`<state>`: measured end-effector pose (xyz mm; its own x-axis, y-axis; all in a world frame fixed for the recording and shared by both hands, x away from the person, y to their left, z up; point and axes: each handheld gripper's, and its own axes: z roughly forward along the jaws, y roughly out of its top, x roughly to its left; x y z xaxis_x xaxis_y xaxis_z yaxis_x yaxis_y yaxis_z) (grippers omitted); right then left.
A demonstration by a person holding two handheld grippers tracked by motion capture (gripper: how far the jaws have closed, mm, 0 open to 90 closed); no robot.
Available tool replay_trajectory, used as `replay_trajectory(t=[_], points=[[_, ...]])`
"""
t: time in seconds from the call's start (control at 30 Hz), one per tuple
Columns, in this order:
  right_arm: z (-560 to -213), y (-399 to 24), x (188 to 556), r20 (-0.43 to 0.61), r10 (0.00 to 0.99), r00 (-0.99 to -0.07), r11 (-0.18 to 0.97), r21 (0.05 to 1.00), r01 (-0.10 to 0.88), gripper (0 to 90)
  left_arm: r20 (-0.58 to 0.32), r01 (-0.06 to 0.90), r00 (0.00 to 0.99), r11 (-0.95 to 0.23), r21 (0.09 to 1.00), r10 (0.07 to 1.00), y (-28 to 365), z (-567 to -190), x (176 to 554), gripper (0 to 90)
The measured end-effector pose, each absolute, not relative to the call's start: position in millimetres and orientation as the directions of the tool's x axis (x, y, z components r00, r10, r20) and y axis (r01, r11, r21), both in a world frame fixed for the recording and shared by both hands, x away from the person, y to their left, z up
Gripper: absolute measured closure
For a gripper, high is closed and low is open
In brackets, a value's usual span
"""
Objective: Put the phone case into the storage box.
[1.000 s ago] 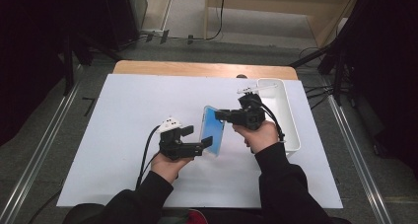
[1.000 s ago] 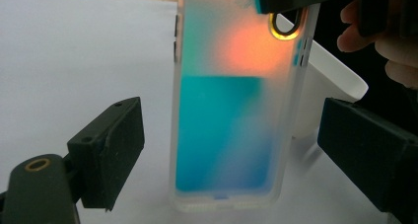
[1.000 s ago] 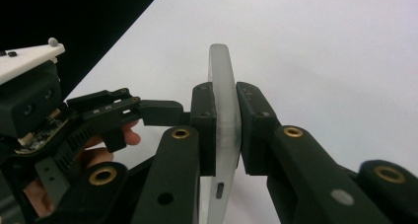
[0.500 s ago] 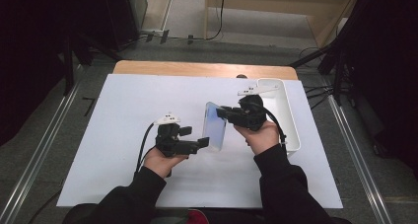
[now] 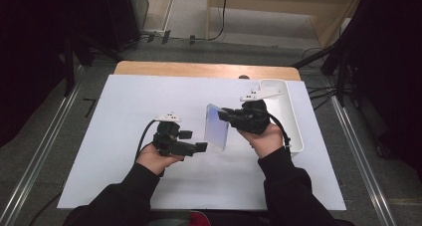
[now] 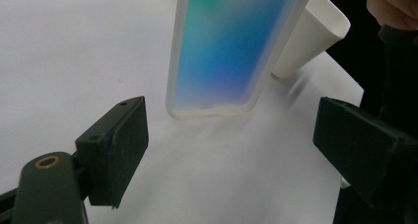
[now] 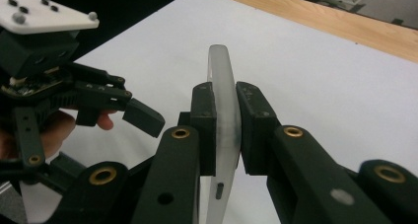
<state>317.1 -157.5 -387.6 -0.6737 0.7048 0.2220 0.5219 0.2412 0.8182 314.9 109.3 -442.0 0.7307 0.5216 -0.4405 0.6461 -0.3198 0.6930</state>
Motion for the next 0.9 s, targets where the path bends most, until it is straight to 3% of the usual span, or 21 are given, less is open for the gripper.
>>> replay_trajectory(t=[0.27,0.67,0.9], points=[[-388,-161,315,0.228,0.677,-0.700,0.242,0.829,0.504,77.3,-0.381,0.613,0.766,-0.409,0.676,0.517,112,-437,316,14.3],[-384,-165,312,0.213,0.615,-0.759,0.288,0.836,0.468,77.3,-0.313,0.538,0.826,-0.492,0.685,0.468,116,-427,314,24.1],[-382,-169,313,0.222,0.579,-0.785,0.301,0.836,0.458,77.3,-0.329,0.541,0.828,-0.494,0.680,0.454,120,-421,316,24.2]])
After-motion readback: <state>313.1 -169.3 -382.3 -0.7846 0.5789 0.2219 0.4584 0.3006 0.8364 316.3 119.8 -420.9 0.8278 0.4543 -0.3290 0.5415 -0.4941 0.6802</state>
